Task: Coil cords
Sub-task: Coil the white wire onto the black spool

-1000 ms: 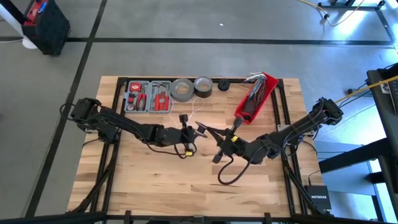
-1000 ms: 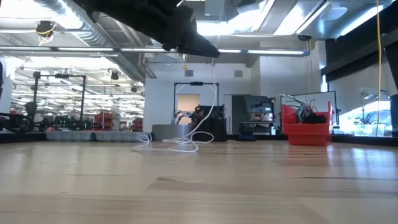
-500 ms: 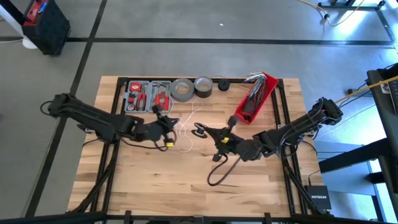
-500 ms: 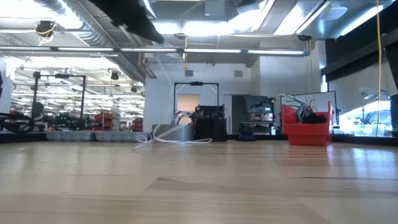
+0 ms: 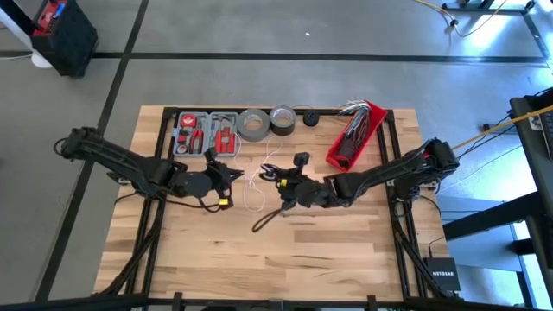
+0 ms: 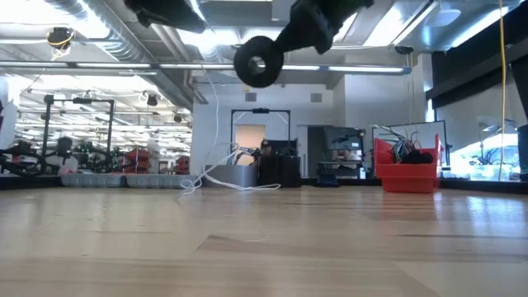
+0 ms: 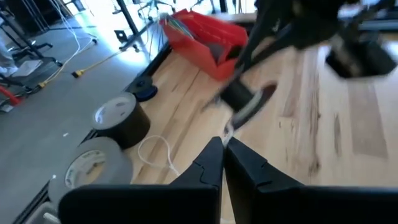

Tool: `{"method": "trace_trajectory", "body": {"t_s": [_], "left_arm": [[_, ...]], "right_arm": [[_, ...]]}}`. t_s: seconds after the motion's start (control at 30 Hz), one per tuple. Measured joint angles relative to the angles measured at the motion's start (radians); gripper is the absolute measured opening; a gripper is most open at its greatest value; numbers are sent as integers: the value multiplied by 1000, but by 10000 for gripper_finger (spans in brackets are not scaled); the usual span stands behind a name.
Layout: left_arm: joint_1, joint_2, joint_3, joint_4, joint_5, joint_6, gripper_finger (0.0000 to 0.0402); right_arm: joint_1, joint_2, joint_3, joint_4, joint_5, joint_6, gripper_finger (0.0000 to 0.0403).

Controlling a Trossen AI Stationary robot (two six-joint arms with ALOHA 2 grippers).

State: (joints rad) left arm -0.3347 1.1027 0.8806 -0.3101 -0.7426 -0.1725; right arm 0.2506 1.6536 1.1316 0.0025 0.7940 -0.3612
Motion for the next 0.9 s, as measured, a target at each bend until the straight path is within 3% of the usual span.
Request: {"method": "trace_trajectory", "body": {"t_s": [0.47, 0.9], "left_arm": [[27, 239, 0, 481, 40, 183, 5], [107, 366, 0, 534, 39, 203, 7]], "right_arm": [[-42, 14, 1, 65, 2, 140, 5], [-34, -39, 0, 217, 4, 174, 5]]}}
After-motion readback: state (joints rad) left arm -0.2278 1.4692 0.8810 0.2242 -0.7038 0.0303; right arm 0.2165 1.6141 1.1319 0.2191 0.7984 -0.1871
